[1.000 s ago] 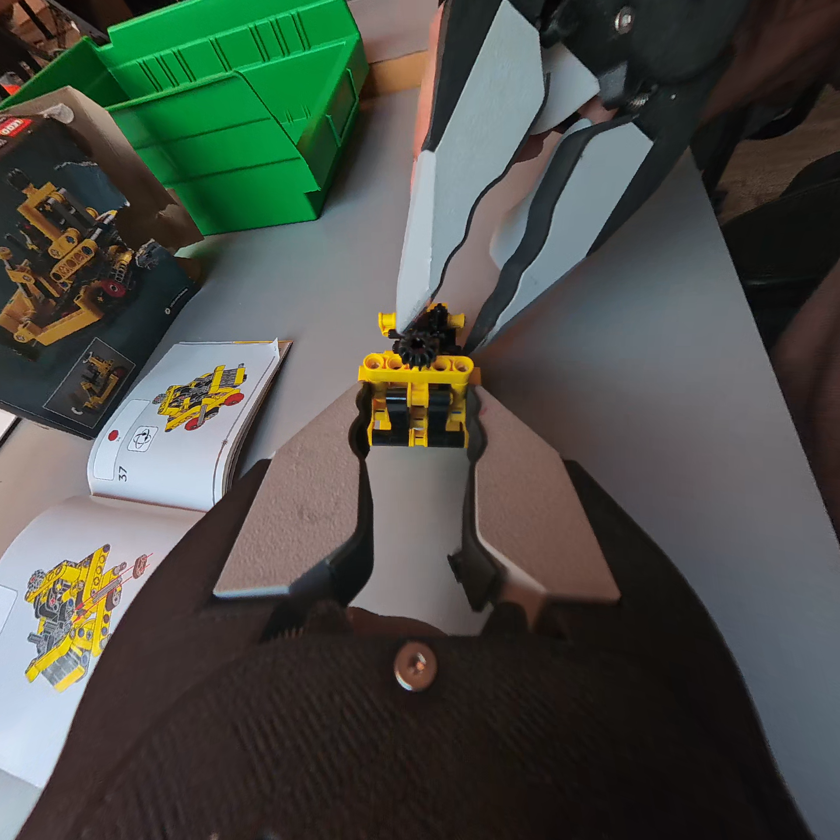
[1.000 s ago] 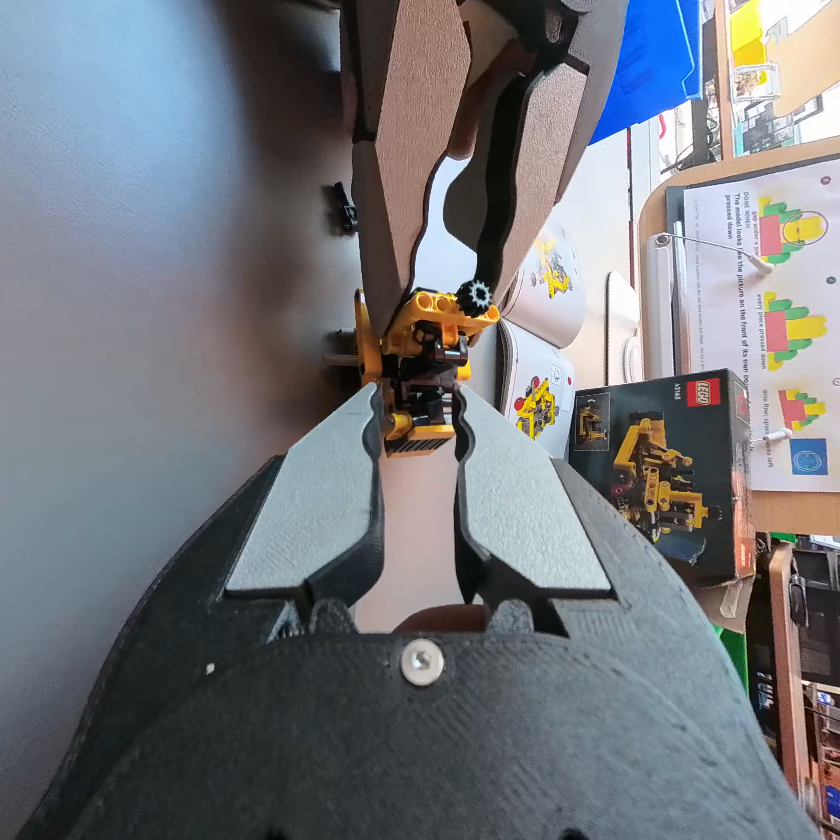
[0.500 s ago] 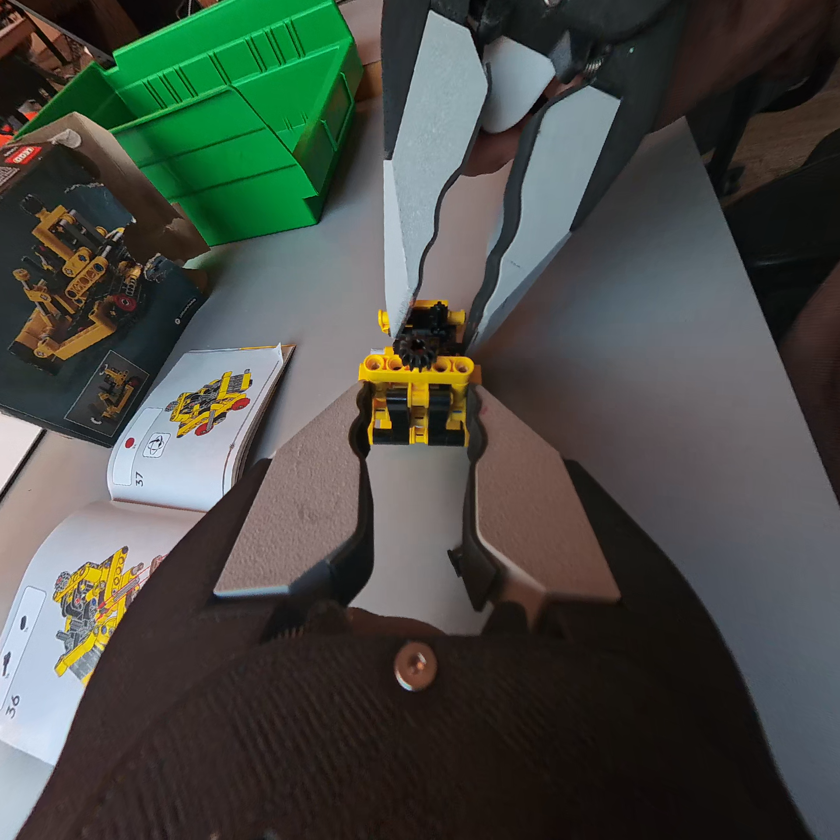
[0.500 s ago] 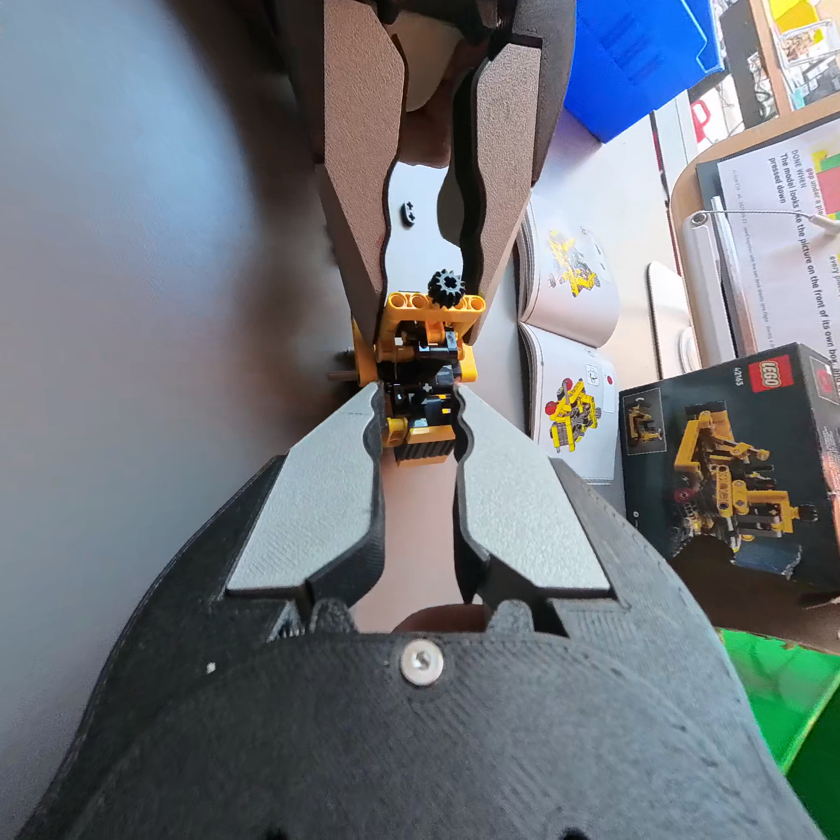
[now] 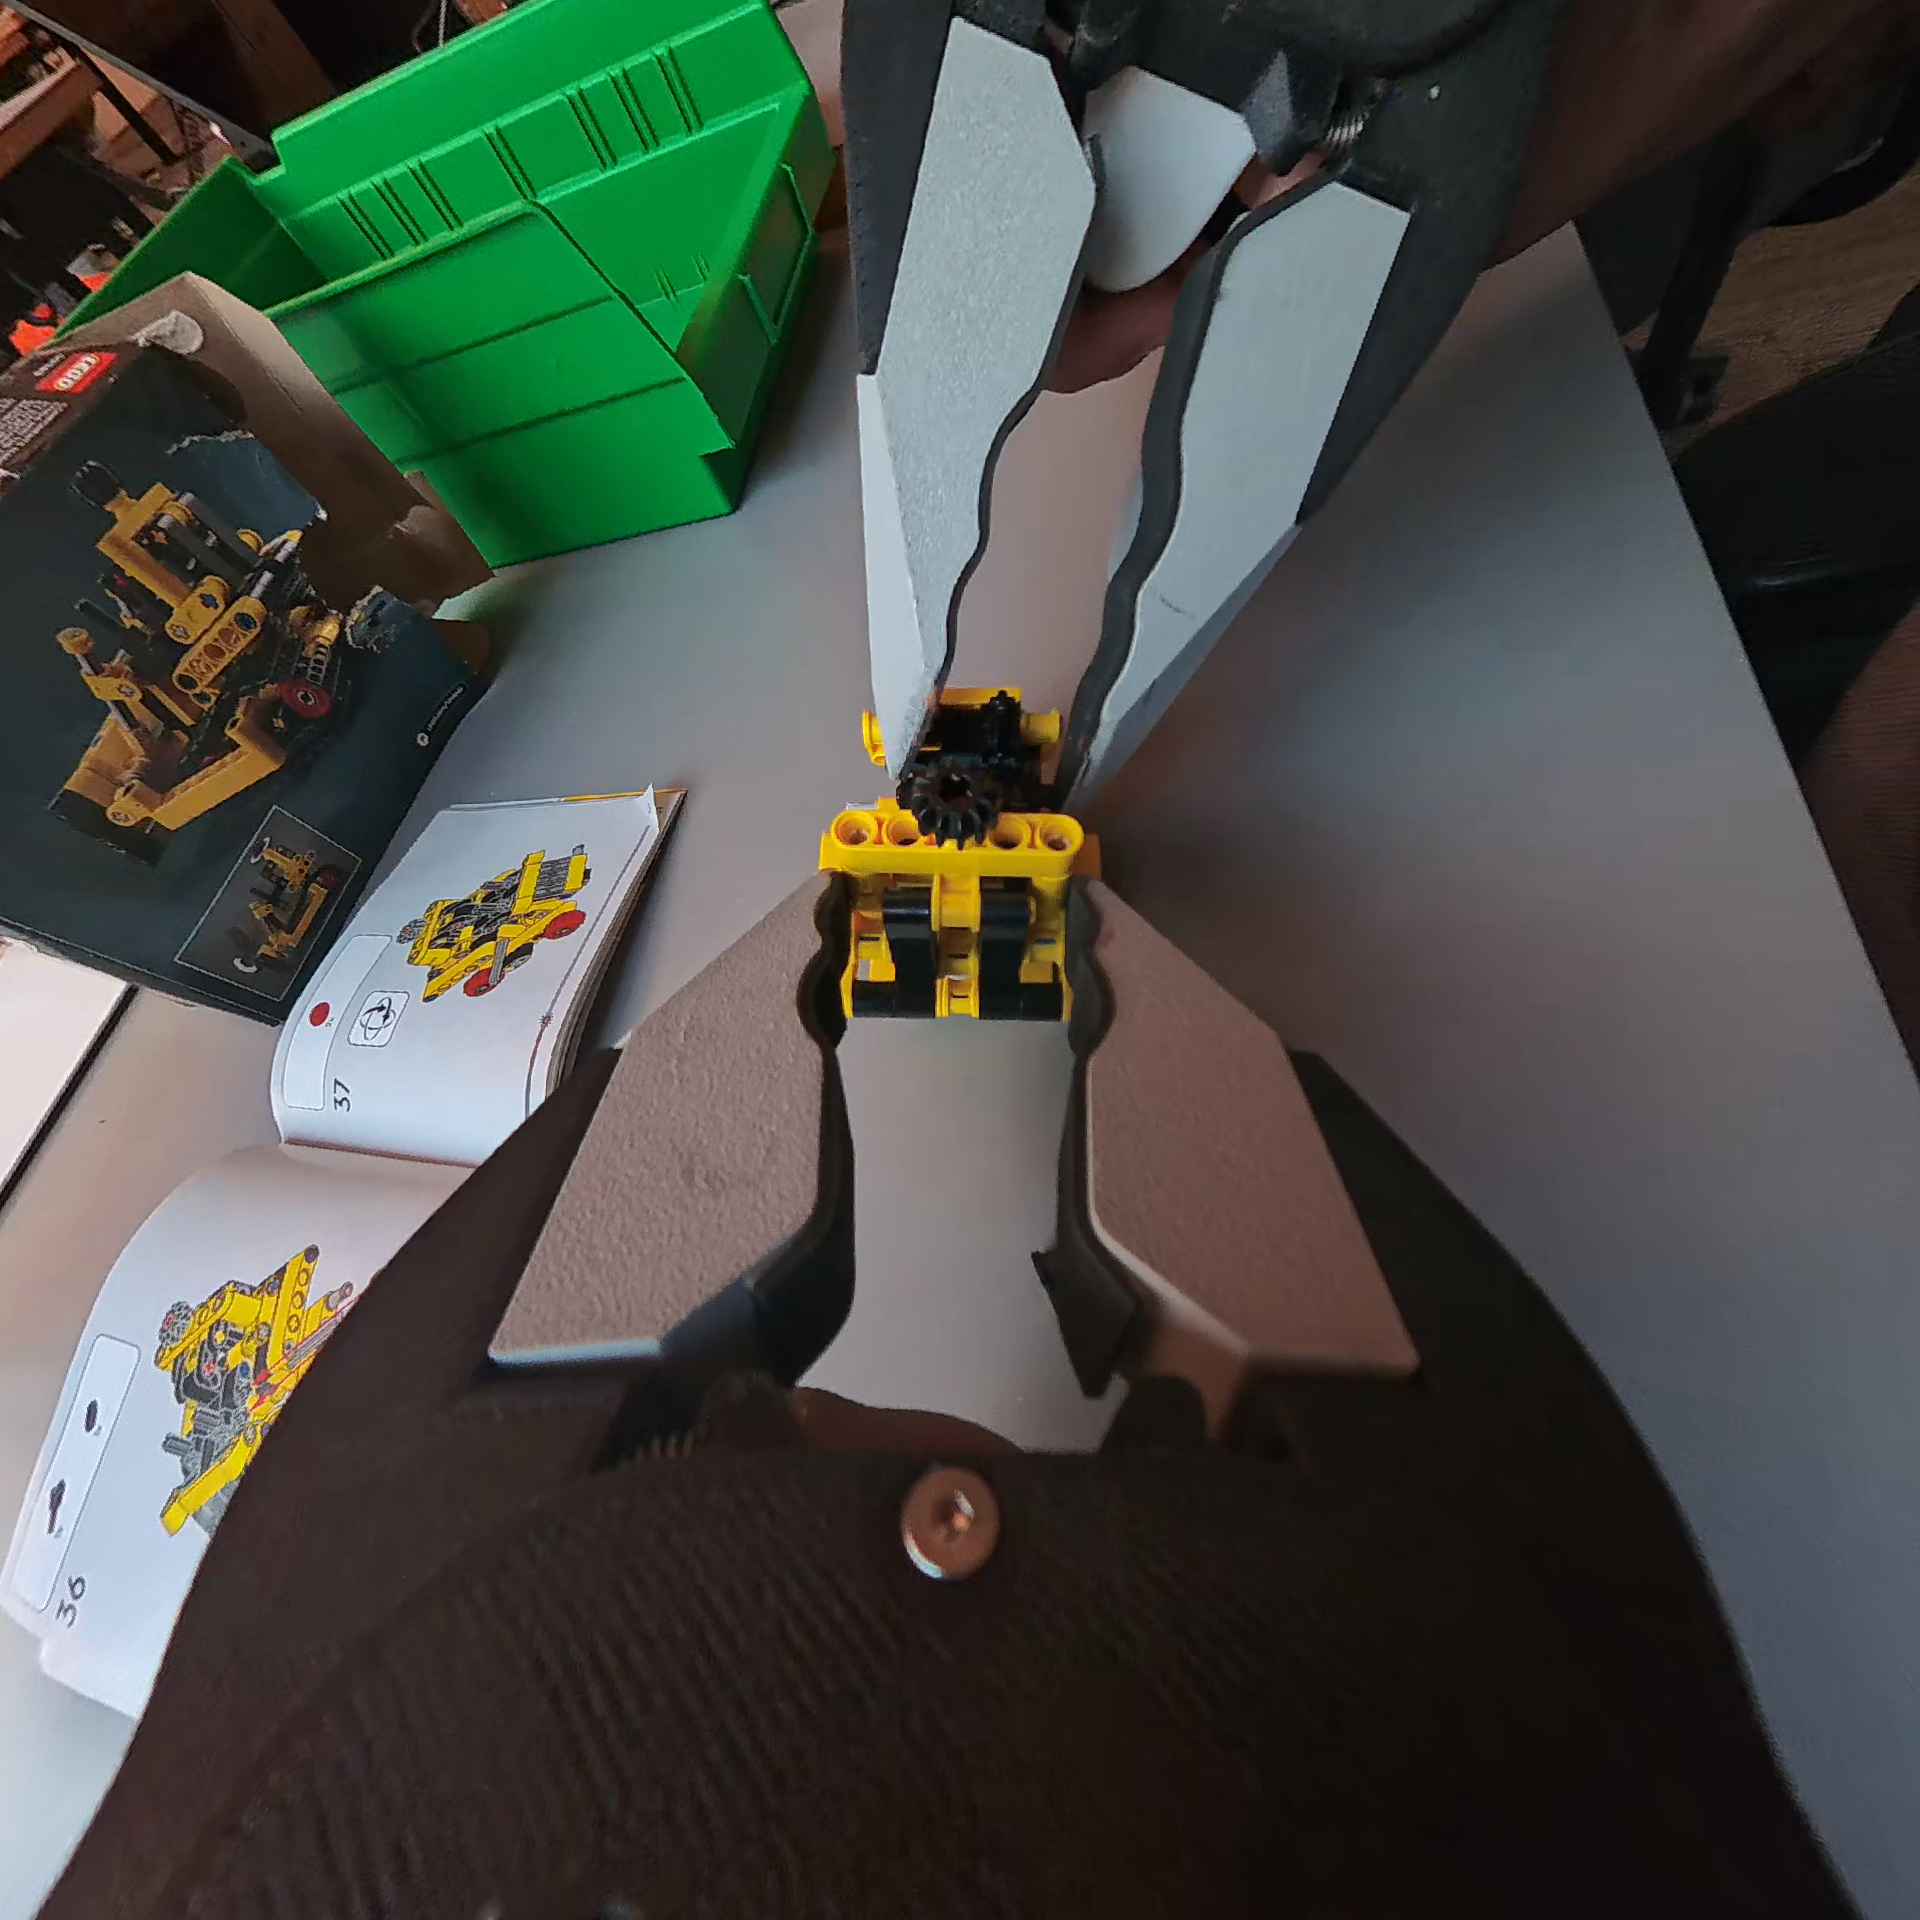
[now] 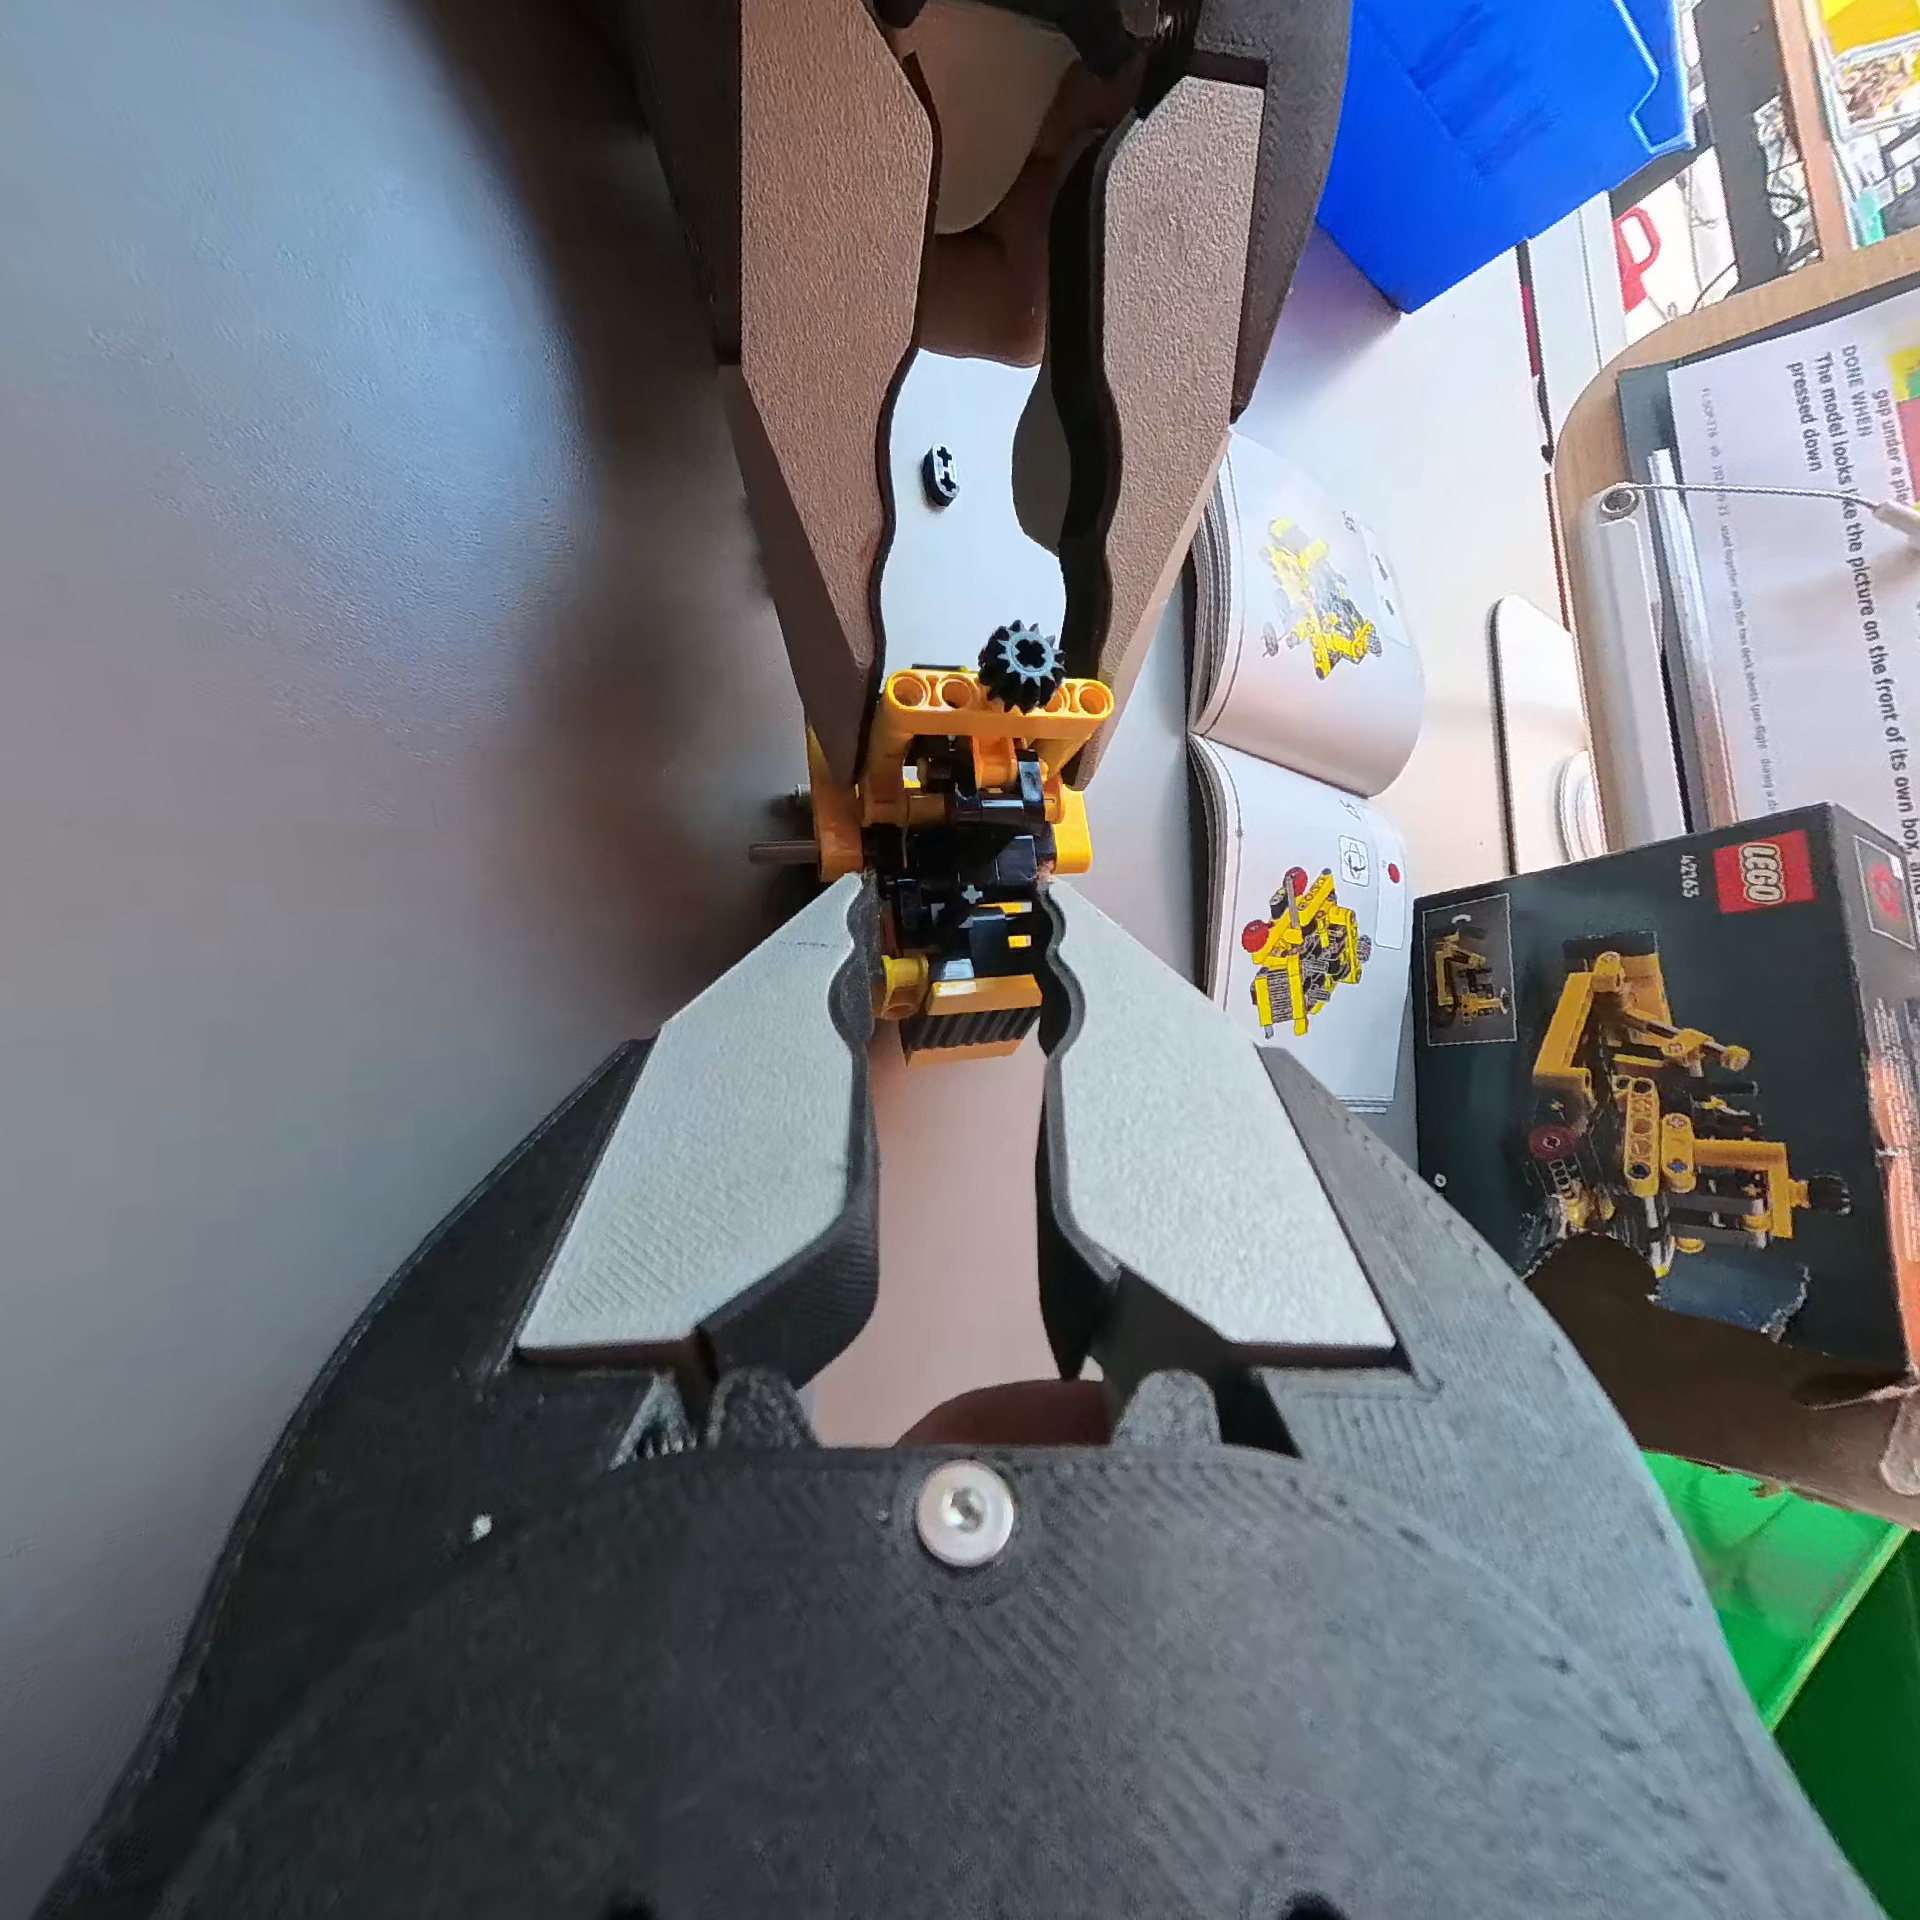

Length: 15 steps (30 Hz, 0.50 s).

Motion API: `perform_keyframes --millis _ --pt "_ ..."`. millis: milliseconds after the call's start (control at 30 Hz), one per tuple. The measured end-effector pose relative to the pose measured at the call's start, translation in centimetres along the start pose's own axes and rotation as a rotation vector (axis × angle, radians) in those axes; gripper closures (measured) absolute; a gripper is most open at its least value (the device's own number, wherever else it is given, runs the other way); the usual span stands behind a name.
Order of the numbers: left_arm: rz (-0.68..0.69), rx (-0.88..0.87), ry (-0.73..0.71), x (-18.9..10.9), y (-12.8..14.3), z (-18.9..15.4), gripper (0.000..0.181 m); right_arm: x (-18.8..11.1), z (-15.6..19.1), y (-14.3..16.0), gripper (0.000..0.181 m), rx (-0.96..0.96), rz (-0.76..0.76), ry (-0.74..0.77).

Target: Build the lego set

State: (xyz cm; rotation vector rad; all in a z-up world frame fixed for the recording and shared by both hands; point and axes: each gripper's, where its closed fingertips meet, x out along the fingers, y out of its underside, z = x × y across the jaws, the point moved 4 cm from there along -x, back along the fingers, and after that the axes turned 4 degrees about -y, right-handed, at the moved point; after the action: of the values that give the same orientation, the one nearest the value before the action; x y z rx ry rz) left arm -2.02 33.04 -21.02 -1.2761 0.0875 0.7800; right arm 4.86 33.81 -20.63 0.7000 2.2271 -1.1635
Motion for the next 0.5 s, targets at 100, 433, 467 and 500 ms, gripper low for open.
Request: perform_keyframes --millis 100,433,467,500 --pt "-0.001 0.001 -0.001 0.02 -0.05 -0.03 0.142 0.02 -0.03 0.05 0.155 -0.002 0.009 -0.013" --pt "-0.013 0.001 0.009 0.01 -0.06 -0.01 0.142 0.17 -0.31 0.06 0.155 -0.028 0.043 -0.093" --pt "-0.014 0.003 0.009 0.03 -0.08 -0.02 0.142 0.18 -0.34 0.06 0.155 -0.031 0.050 -0.108" --pt "-0.016 0.002 0.012 0.03 -0.12 -0.05 0.142 0.22 -0.37 0.08 0.155 -0.034 0.058 -0.123"
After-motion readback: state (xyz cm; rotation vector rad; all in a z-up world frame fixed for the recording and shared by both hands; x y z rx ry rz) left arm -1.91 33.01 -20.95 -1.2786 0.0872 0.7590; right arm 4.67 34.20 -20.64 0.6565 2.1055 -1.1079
